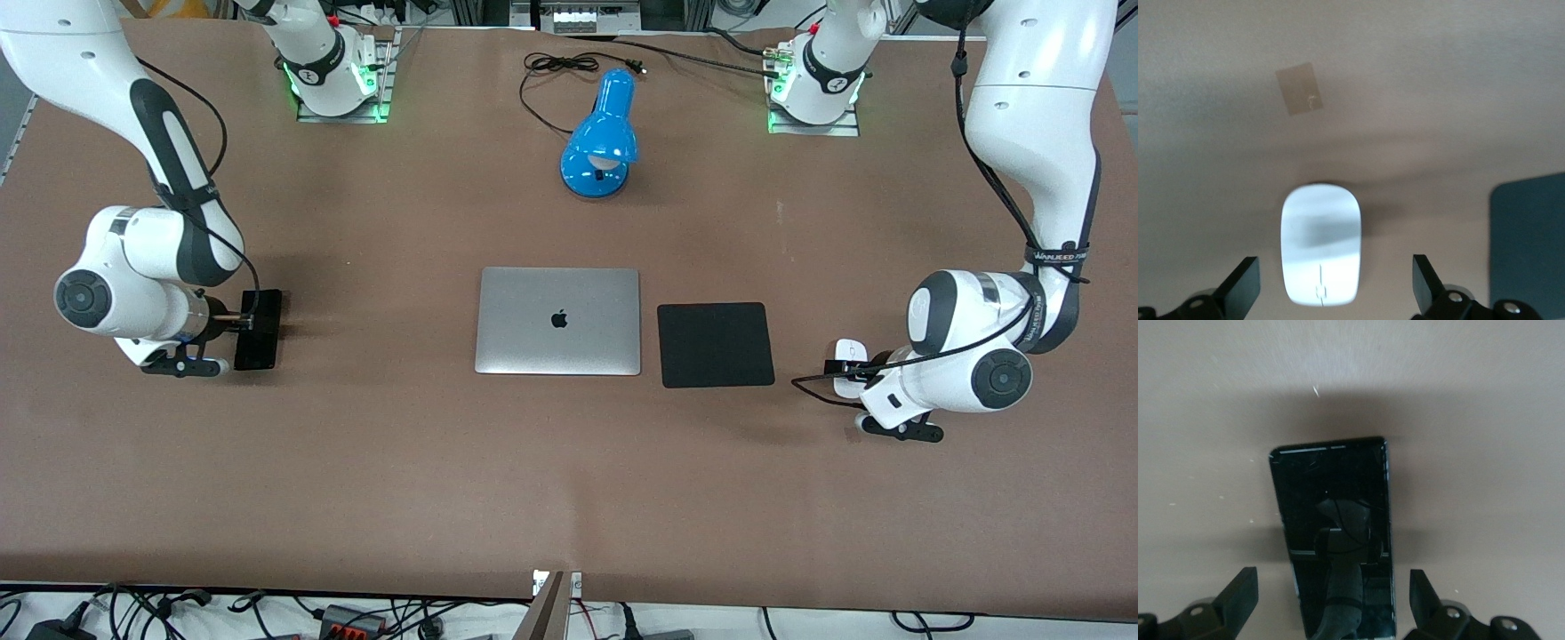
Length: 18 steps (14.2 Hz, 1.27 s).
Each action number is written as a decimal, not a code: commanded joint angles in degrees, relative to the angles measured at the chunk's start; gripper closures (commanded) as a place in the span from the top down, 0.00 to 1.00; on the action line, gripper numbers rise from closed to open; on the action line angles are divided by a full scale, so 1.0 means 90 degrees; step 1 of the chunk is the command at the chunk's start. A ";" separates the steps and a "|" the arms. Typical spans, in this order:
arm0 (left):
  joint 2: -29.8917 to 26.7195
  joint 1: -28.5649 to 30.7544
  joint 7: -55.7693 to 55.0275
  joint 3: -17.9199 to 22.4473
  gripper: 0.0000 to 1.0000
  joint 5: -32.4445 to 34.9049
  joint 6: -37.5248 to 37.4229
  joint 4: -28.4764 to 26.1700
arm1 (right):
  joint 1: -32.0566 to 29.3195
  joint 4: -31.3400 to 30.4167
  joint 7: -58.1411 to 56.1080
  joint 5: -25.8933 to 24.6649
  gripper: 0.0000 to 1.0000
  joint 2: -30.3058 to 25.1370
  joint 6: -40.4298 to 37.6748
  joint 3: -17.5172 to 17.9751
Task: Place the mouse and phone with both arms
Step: 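Grasp the black phone with the right gripper while the left grasps the mouse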
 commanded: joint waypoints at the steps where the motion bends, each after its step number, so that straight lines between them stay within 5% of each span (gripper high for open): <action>1: 0.0032 0.0075 0.0210 -0.0028 1.00 0.0098 0.0218 -0.0185 | -0.0039 0.0002 -0.0024 -0.0098 1.00 0.0187 0.0100 0.0042; 11: 0.0257 0.0085 0.0318 -0.0028 0.99 0.0440 0.0150 -0.0204 | -0.0058 0.0051 -0.0151 -0.0274 1.00 0.0402 0.0276 0.0042; 13: 0.0257 0.0085 0.0318 -0.0028 0.65 0.0440 0.0150 -0.0204 | -0.0068 0.0041 -0.0151 -0.0283 1.00 0.0509 0.0334 0.0042; 16: 0.0228 0.0075 0.0308 -0.0028 0.43 0.0440 0.0150 -0.0185 | -0.0068 0.0041 -0.0161 -0.0283 1.00 0.0500 0.0354 0.0042; 18: 0.0189 0.0065 0.0288 -0.0057 0.39 0.0440 0.0101 -0.0146 | -0.0068 0.0041 -0.0229 -0.0274 0.59 0.0461 0.0334 0.0042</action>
